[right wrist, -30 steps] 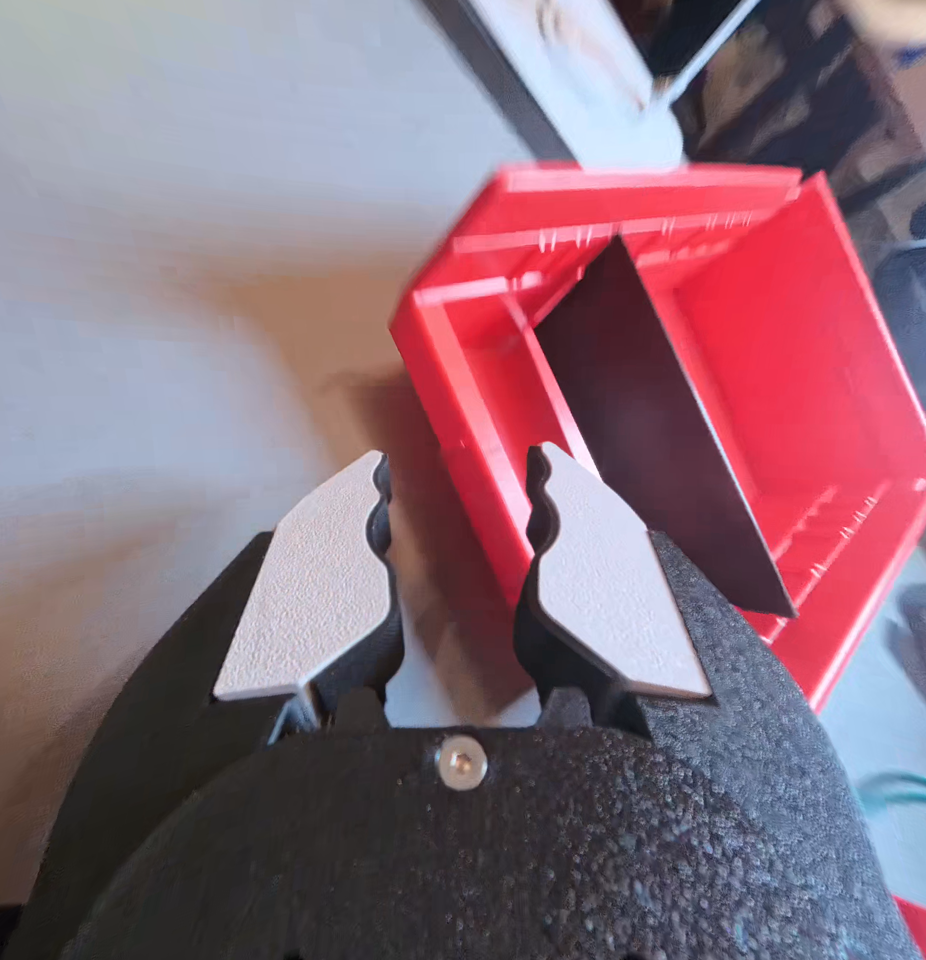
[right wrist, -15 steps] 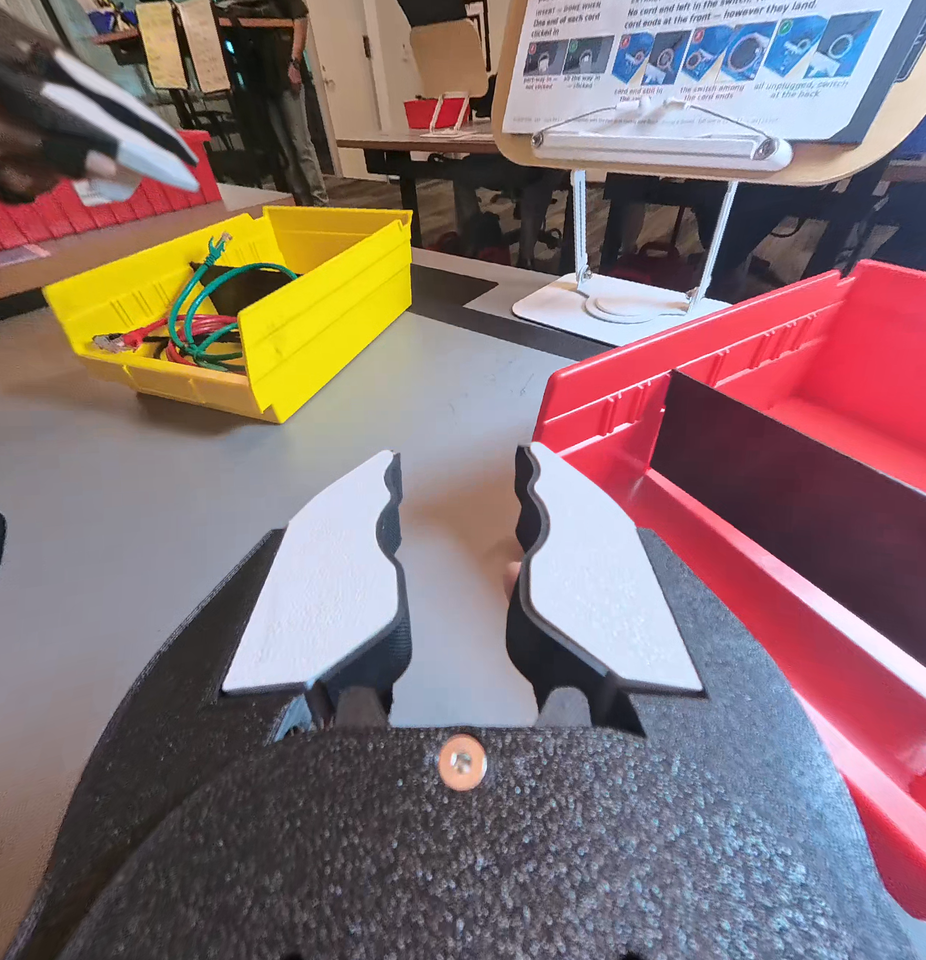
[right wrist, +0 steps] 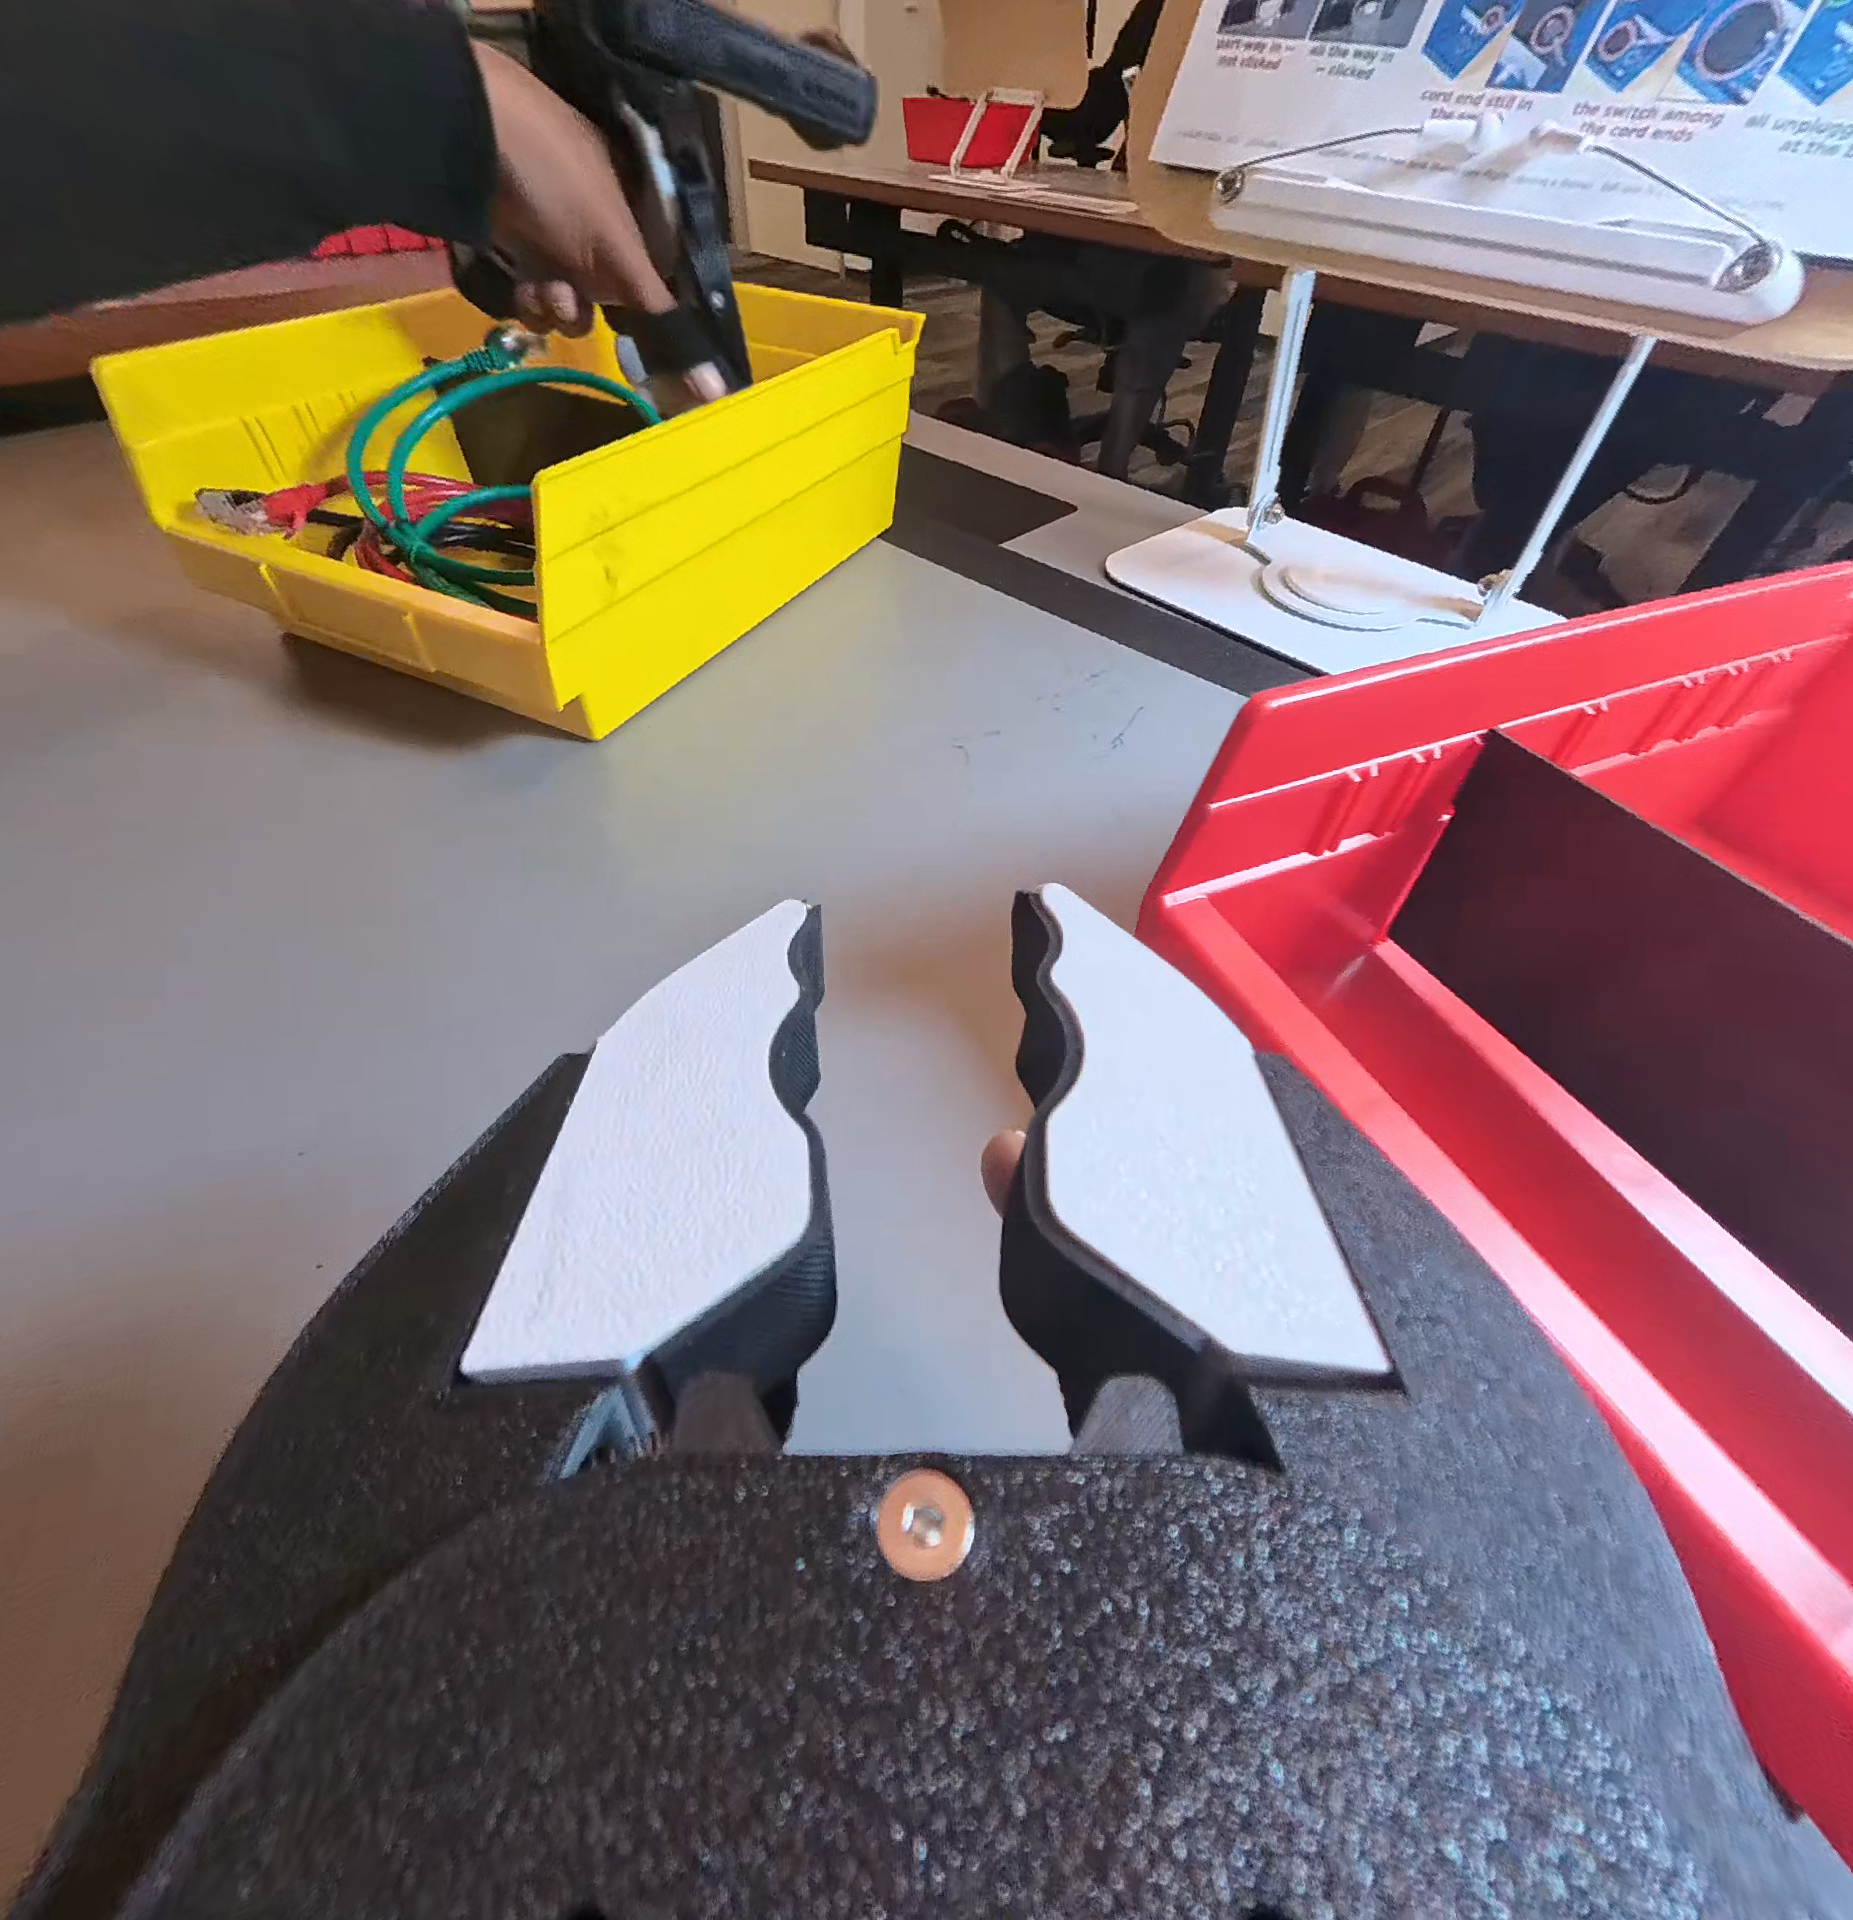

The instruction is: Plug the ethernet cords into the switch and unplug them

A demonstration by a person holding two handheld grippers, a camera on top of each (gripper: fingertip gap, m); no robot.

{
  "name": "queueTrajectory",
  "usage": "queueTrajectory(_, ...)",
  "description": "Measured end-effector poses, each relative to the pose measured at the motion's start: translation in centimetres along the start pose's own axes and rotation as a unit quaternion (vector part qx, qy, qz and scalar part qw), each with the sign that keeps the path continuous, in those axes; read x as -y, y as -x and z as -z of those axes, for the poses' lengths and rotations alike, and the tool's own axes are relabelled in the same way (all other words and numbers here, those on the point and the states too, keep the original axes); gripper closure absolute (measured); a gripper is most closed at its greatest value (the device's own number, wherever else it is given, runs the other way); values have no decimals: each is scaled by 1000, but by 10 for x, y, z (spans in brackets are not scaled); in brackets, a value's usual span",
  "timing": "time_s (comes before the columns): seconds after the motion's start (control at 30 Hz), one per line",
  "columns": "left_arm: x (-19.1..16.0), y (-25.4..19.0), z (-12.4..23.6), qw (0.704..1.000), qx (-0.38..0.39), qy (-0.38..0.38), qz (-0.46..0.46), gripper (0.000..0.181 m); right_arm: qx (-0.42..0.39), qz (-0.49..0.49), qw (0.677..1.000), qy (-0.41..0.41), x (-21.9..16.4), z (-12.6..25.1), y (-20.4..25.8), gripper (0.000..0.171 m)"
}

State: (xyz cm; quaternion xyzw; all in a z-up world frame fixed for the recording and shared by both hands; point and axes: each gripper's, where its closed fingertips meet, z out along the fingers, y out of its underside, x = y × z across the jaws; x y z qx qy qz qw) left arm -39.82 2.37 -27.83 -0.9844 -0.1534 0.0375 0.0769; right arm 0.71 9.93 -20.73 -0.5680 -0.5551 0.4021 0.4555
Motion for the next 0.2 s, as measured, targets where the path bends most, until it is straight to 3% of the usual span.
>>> queueTrajectory(0.03, -1, 1, -5, 1000, -4, 13, 3, 109, 4, 0, 1000, 1, 0, -1, 2, 137)
queueTrajectory(0.2, -10, -2, -24, 998, -30, 62, 4, 111, 17, -1, 1000, 4, -2, -4, 5, 138)
